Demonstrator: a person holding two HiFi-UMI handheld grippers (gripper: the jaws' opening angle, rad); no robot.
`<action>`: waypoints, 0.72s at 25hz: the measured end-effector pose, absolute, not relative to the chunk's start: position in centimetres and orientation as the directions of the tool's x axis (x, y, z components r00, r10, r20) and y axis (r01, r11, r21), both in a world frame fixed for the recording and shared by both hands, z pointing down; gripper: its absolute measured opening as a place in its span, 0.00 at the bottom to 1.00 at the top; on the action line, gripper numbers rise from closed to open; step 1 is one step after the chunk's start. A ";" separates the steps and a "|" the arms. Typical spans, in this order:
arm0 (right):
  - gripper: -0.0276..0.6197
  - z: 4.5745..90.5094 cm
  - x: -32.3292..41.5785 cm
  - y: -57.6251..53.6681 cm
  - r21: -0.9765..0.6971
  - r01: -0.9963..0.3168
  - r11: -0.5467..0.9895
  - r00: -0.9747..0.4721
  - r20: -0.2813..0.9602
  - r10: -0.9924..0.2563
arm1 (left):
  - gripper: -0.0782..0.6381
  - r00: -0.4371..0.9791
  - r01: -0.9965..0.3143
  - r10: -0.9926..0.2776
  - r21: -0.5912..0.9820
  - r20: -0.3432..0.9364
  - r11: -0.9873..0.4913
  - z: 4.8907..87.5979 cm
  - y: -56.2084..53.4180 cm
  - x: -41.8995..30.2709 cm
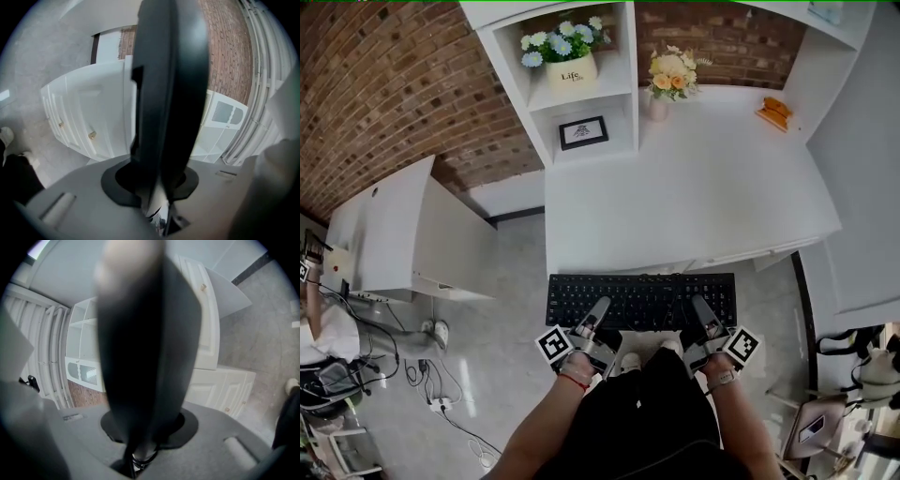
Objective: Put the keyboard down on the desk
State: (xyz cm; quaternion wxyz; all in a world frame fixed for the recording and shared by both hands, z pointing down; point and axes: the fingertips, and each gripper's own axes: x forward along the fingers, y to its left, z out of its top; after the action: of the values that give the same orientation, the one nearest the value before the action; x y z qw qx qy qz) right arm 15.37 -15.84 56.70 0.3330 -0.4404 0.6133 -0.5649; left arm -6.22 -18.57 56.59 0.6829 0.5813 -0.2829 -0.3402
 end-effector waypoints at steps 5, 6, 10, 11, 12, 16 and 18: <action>0.16 57.3 16.6 -17.8 -0.987 -0.157 -0.036 -0.405 0.098 -0.909 | 0.22 0.625 0.122 -0.781 0.987 0.005 0.104 57.4 -20.1 -4.7; 0.16 57.5 16.8 -18.3 -0.987 -0.153 -0.040 -0.408 0.100 -0.907 | 0.22 0.622 0.118 -0.783 0.987 0.011 0.108 57.6 -20.5 -4.5; 0.16 58.6 17.0 -20.3 -0.988 -0.138 -0.073 -0.431 0.127 -0.893 | 0.22 0.608 0.105 -0.792 0.984 0.052 0.146 58.5 -22.0 -4.3; 0.16 58.9 17.0 -20.8 -0.987 -0.139 -0.084 -0.439 0.137 -0.888 | 0.22 0.602 0.104 -0.796 0.982 0.063 0.157 58.7 -22.3 -4.3; 0.16 59.1 17.0 -21.3 -0.986 -0.139 -0.093 -0.448 0.146 -0.882 | 0.22 0.595 0.106 -0.801 0.980 0.072 0.167 58.9 -22.6 -4.3; 0.16 59.9 17.0 -22.7 -0.985 -0.130 -0.116 -0.475 0.164 -0.864 | 0.22 0.570 0.112 -0.818 0.978 0.082 0.176 59.3 -23.5 -4.4; 0.15 60.0 17.2 -23.4 -0.985 -0.118 -0.123 -0.483 0.165 -0.860 | 0.22 0.563 0.116 -0.822 0.977 0.082 0.177 59.3 -23.9 -4.3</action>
State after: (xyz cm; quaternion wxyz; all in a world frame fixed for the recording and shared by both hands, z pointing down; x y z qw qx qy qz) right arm 17.17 -23.36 60.01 0.2966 -0.4132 0.5920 -0.6252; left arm -4.30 -23.91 59.34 0.6955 0.5458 -0.3234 -0.3374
